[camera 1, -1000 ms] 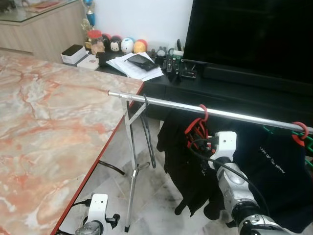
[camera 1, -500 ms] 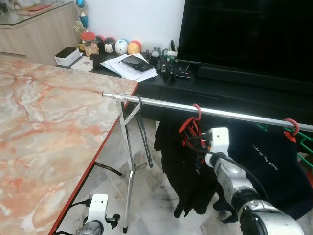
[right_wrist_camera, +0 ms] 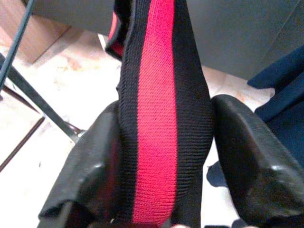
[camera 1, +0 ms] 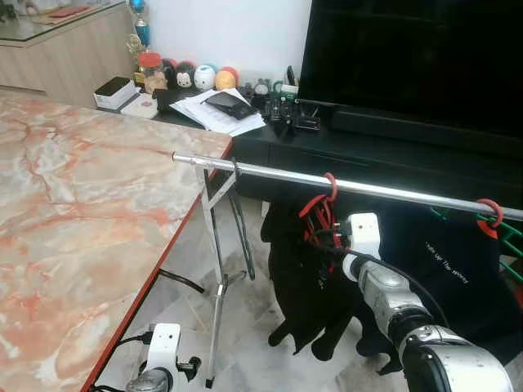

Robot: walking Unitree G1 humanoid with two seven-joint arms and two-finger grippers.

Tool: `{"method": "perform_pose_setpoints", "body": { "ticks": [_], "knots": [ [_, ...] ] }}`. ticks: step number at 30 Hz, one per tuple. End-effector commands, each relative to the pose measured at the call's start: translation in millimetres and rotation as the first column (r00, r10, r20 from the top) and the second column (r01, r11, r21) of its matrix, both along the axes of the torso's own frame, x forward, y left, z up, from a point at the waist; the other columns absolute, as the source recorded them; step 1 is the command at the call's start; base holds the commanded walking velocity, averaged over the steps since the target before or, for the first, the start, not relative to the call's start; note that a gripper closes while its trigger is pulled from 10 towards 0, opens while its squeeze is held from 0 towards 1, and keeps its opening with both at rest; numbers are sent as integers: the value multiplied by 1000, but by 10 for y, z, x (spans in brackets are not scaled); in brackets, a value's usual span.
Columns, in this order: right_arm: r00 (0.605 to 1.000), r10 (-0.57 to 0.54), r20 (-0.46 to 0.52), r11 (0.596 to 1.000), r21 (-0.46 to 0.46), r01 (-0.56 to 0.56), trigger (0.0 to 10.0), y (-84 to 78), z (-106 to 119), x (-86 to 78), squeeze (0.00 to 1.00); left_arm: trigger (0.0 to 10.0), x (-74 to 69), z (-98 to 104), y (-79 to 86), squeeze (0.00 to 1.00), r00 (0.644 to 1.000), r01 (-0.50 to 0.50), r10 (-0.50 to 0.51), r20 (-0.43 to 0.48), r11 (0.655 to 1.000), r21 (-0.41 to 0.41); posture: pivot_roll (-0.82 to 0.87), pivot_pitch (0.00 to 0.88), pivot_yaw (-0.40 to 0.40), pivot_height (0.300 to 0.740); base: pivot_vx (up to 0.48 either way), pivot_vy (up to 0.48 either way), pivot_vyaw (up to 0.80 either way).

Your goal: Hang hanger

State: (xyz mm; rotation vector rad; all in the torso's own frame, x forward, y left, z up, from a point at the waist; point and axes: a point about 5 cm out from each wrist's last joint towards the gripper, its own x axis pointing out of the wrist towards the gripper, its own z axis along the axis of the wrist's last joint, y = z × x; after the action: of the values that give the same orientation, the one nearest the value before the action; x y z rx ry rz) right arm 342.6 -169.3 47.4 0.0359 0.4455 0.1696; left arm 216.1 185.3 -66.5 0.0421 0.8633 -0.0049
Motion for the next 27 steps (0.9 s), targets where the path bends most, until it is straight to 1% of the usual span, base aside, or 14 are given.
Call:
{"method": "perform_pose_setpoints", "body": {
  "ticks": [1,7,15,17,25,27],
  "knots": [
    [1000,14,-25,1000,-11,-14,0,20,-34,-18,0,10000,-34,-23,4,0,1000,1,-1,-24,1000,-4,119,0,-34,740,0,0,0],
    [999,12,-36,1000,-4,-12,0,32,-66,-41,0,10000,-38,-25,6,0,1000,1,-1,-25,1000,-4,120,0,-34,740,0,0,0],
    [999,15,-30,1000,1,-15,0,45,-55,-33,0,10000,-42,-27,5,0,1000,7,-7,-27,1000,0,119,0,-34,740,0,0,0],
    [1000,10,-19,1000,3,-10,0,52,-39,-21,0,10000,-45,-30,0,0,999,23,-23,-29,1000,7,119,0,-33,740,0,0,0],
    [1000,-16,21,1000,18,15,0,65,-9,-6,0,10000,-54,-35,-5,0,999,23,-23,-30,1000,5,117,0,-33,740,0,0,0],
    [998,-31,52,999,30,29,0,62,20,7,0,10000,-58,-37,-7,0,999,23,-23,-29,1000,7,117,0,-33,740,0,0,0]
  ]
}}
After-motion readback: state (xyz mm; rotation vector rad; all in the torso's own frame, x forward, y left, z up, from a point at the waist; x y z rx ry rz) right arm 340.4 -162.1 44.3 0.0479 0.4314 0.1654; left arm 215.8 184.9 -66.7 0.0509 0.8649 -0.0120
